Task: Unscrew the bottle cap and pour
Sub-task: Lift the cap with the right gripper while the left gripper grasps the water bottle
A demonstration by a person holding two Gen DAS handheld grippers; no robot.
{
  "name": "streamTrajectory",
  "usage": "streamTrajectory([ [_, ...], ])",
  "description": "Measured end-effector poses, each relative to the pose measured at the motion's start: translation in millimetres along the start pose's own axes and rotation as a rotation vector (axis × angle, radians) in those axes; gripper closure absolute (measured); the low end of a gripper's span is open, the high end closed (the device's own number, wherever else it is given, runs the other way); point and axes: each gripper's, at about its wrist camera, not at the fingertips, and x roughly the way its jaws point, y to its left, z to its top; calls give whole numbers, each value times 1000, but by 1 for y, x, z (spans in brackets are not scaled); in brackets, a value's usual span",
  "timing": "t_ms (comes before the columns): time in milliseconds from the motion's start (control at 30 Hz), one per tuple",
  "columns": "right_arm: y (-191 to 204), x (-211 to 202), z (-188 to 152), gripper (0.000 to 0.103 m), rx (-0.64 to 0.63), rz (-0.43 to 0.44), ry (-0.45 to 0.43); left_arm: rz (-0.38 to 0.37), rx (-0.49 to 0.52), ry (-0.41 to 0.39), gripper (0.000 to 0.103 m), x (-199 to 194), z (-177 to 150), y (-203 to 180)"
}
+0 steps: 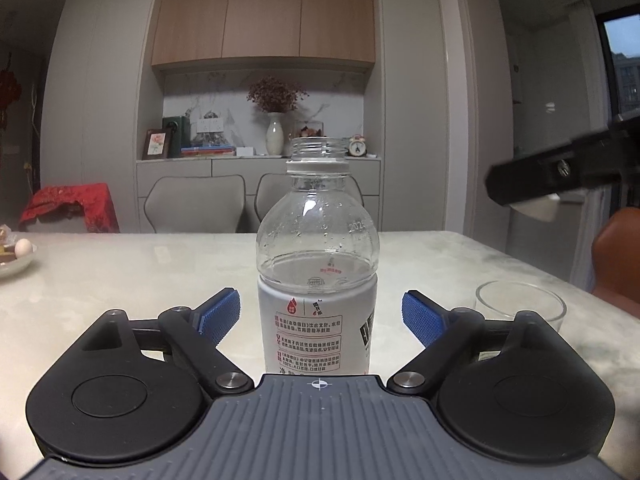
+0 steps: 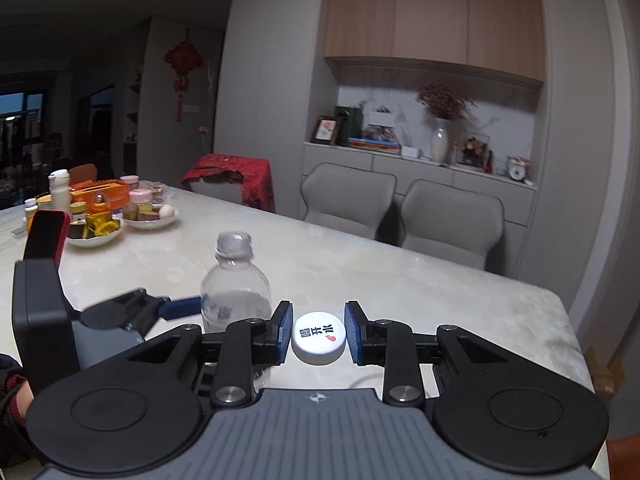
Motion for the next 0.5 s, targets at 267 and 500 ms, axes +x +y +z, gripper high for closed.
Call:
streamTrajectory([
  [267,1,22,26,72,-71,99,-28,-13,-18,15,33,9,-3,4],
  [500,-1,32,41,72,-133,238,-64,-32,-50,32,43,12,-4,12],
])
